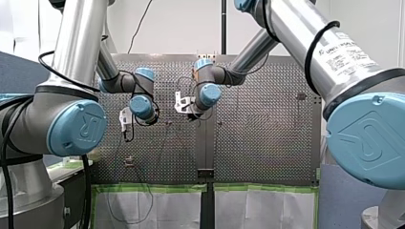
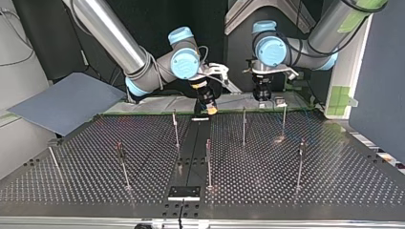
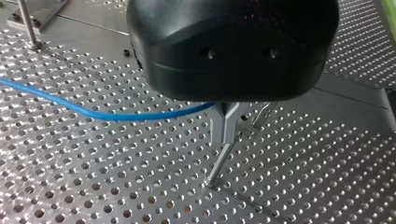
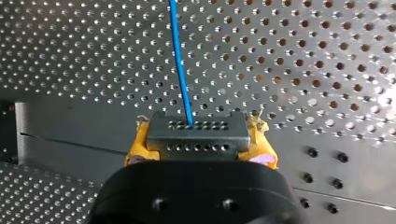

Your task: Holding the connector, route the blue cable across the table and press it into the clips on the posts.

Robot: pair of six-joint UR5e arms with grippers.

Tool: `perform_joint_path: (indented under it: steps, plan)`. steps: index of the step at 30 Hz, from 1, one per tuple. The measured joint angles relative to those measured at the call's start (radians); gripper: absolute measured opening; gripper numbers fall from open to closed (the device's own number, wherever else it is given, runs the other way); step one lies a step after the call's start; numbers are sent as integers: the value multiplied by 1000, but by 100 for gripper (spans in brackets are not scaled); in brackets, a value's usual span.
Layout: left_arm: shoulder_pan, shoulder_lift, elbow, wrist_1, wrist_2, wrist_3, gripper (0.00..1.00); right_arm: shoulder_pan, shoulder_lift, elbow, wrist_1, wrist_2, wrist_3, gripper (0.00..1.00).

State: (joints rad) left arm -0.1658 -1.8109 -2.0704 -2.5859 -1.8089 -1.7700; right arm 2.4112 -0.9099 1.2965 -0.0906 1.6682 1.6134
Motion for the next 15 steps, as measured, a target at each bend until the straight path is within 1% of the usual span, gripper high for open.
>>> perform_joint_path:
  steps: [5, 9, 15]
  plan:
    - [5, -32, 8, 24, 7, -4, 0, -8, 26, 0, -4, -2, 0, 0]
    - [8, -64, 18, 39, 12, -8, 0, -15, 37, 0, -21, -6, 3, 0]
    - [20, -82, 27, 60, 21, -20, 0, -27, 40, 0, -57, -39, 18, 0]
